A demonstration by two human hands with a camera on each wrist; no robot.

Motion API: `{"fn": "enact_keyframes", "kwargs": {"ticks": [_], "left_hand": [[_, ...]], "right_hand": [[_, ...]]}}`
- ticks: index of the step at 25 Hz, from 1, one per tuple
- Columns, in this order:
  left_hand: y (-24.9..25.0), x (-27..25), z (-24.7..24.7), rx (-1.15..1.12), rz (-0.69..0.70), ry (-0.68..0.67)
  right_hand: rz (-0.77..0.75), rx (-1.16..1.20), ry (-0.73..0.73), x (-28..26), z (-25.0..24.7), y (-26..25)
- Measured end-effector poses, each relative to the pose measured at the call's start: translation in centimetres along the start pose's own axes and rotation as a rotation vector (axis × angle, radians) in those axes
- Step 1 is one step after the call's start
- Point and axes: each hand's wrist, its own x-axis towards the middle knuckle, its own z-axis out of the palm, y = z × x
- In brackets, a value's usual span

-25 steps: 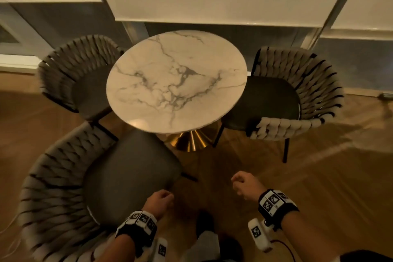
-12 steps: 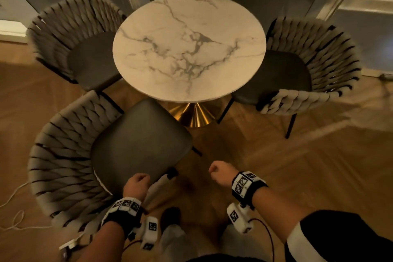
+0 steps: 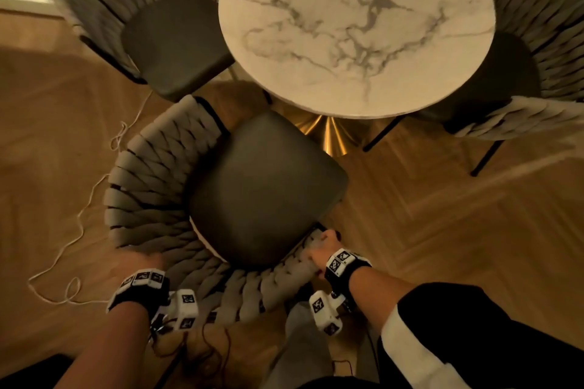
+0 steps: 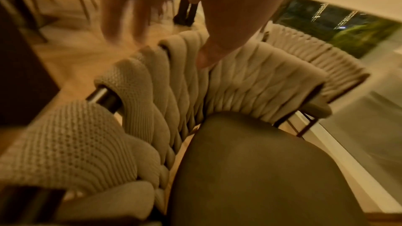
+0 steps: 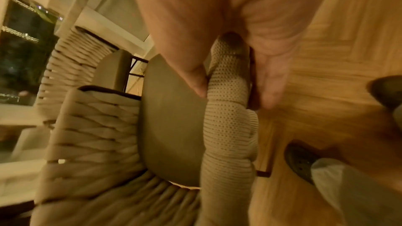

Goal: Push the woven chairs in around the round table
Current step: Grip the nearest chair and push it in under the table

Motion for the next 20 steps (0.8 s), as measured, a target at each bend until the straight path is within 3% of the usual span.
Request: {"fn": "enact_keyframes", "kwargs": {"ticks": [3,5,7,11,16,20], "left_hand": [[-0.5,0.3,0.9,-0.004,-0.018,0.016],[-0.4,0.9,0.9,-0.034,0.031,0.023],[0.6,1.0,0.7,-0.232,0.004,-0.115],[1.4,2.4,2.5,-0.377,-0.028,-0.128],[1.1,4.9,3.2,-0.669,-0.174,-0.212],[2.0,4.4,4.5,-0.683,-0.170,-0.204]], "right_hand": [[0.026,0.135,0.079,0.0,0.1,0.1],[-0.017,0.102,0.159,0.3,-1.3,0.0],[-0.025,0.128,0.177,0.8,-3.9,0.0],[-0.020,0.139,0.240,2.3,-9.0,2.0],[0.004,0.124,0.179,5.5,-10.2,4.4],[-0.092,0.175,0.218,5.3,-12.1,3.3]]}}
